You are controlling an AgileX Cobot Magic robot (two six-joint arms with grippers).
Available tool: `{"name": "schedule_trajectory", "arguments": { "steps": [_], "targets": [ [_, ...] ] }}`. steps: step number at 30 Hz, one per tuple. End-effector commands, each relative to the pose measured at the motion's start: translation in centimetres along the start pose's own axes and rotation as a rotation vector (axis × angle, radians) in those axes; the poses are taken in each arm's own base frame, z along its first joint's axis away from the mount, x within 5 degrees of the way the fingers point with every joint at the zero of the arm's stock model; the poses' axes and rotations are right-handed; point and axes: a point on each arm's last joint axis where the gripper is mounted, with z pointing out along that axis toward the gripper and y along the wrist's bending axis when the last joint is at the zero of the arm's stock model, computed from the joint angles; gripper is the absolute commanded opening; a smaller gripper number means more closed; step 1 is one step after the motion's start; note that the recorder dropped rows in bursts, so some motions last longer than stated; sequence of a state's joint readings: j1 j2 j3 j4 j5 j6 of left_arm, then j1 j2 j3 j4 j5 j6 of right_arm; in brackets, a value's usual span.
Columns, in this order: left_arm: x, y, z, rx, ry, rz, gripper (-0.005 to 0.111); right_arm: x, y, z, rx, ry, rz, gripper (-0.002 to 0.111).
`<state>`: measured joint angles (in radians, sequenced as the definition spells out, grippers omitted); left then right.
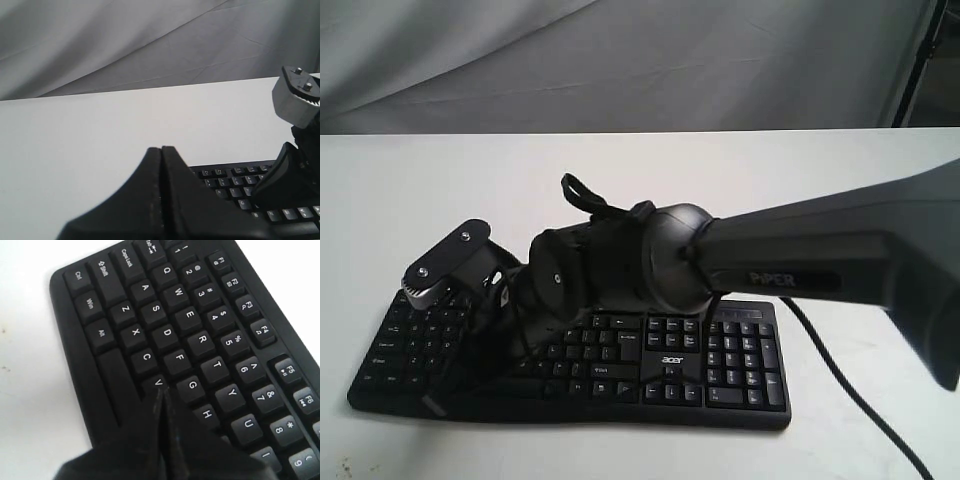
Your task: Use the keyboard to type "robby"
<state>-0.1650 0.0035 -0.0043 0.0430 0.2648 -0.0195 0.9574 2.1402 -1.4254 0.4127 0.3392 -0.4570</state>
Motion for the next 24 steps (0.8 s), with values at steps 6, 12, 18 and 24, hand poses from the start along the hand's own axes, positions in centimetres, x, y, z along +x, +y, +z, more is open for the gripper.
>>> {"name": "schedule_trajectory", "arguments": {
  "steps": [6,12,18,24],
  "targets": [
    [0.1,0.0,0.0,0.005,-0.007,0.003,0.000,0.5,-0.1,1.0,0.005,0.004,0.015,0.000],
    [0.1,0.0,0.0,0.005,-0.007,0.003,0.000,0.3,-0.3,1.1,0.016,-0.017,0.015,0.000],
    [0.1,0.0,0.0,0.005,-0.007,0.003,0.000,0.3,-0.3,1.1,0.018,-0.020,0.015,0.000],
    [0.1,0.0,0.0,0.005,-0.007,0.003,0.000,1.2,-0.3,2.3,0.012,0.017,0.024,0.000]
  ]
}}
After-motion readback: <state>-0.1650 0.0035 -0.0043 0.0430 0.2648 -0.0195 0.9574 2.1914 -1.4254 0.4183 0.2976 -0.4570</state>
